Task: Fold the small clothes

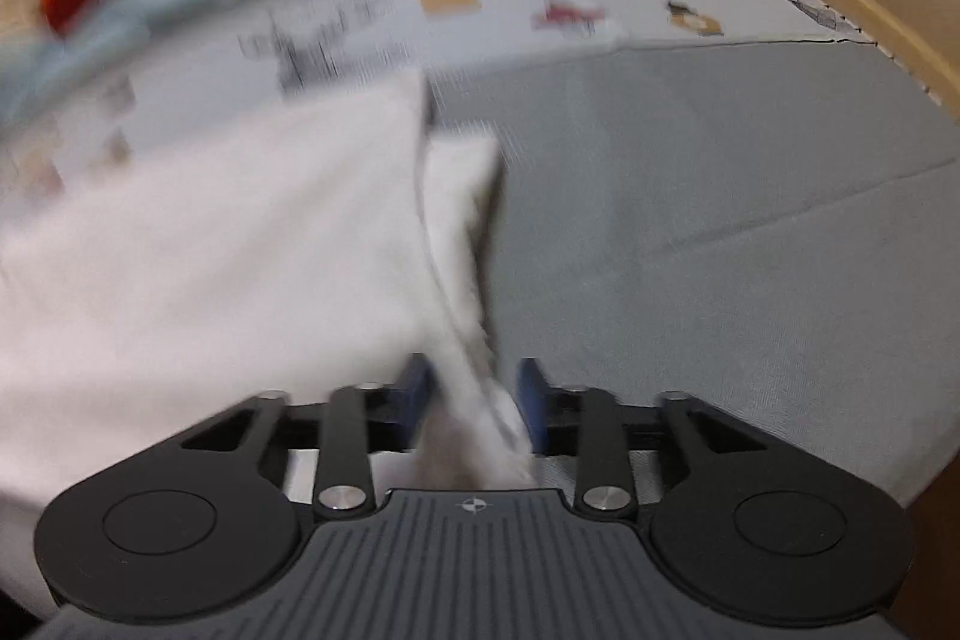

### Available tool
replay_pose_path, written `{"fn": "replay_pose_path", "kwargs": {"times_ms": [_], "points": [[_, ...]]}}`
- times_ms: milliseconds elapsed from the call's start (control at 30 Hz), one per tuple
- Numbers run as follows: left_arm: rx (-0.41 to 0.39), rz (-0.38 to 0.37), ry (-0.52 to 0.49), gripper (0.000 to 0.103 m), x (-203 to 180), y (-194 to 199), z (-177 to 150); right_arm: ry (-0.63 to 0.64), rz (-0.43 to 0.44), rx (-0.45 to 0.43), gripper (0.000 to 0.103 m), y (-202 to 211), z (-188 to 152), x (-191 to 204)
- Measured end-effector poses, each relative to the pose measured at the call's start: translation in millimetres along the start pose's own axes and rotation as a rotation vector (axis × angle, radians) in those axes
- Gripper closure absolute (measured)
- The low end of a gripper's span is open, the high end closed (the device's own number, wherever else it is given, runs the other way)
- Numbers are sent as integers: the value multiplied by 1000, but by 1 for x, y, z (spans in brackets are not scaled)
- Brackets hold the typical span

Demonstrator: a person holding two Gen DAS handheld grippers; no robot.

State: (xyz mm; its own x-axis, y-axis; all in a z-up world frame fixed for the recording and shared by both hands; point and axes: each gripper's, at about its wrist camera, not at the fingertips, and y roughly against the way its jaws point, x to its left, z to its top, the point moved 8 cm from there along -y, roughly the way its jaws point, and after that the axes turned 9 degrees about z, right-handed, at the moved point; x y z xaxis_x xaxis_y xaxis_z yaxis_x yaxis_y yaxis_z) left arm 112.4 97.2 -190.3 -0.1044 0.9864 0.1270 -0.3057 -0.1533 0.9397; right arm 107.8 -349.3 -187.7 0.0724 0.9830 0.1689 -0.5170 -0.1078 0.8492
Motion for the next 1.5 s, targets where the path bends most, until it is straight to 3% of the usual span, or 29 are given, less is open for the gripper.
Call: {"fn": "replay_pose_path", "kwargs": {"times_ms": [67, 167, 267, 367, 433, 467, 500, 533, 700, 933, 967, 1100, 1300, 1400, 1500], "points": [[-29, 3, -18, 97, -1, 12, 2, -35, -1, -18, 59, 9, 2, 4], [-208, -35, -17, 95, 8, 63, 21, -17, 49, -117, 59, 43, 16, 29], [-368, -48, -10, 88, 32, 112, 39, 135, 99, -215, 59, 72, 25, 77], [-486, -33, -14, 81, 55, 141, 44, 233, 185, -247, 59, 86, 14, 130], [-531, -25, 17, 81, 69, 149, 35, 278, 259, -248, 71, 87, 4, 168], [-517, -33, 58, 81, 75, 147, 33, 300, 293, -245, 77, 85, 0, 188], [-501, -54, 95, 81, 81, 144, 32, 325, 326, -243, 90, 84, -3, 206], [-512, -65, 120, 81, 85, 145, 31, 359, 359, -241, 94, 84, -9, 228], [-539, -78, 143, 80, 90, 154, 31, 546, 469, -180, 94, 70, -36, 314], [-511, -103, 175, 78, 98, 146, 35, 745, 515, -49, 92, 34, -82, 393], [-506, -104, 182, 78, 100, 144, 36, 765, 512, -38, 91, 29, -87, 399], [-478, -124, 235, 78, 111, 137, 39, 835, 480, 17, 71, 6, -109, 417], [-433, -143, 272, 78, 117, 125, 43, 940, 448, 31, 70, -10, -127, 429], [-416, -147, 261, 78, 114, 118, 45, 949, 446, 26, 71, -12, -125, 431], [-378, -170, 261, 77, 112, 104, 49, 925, 464, 18, 93, -10, -119, 430]]}}
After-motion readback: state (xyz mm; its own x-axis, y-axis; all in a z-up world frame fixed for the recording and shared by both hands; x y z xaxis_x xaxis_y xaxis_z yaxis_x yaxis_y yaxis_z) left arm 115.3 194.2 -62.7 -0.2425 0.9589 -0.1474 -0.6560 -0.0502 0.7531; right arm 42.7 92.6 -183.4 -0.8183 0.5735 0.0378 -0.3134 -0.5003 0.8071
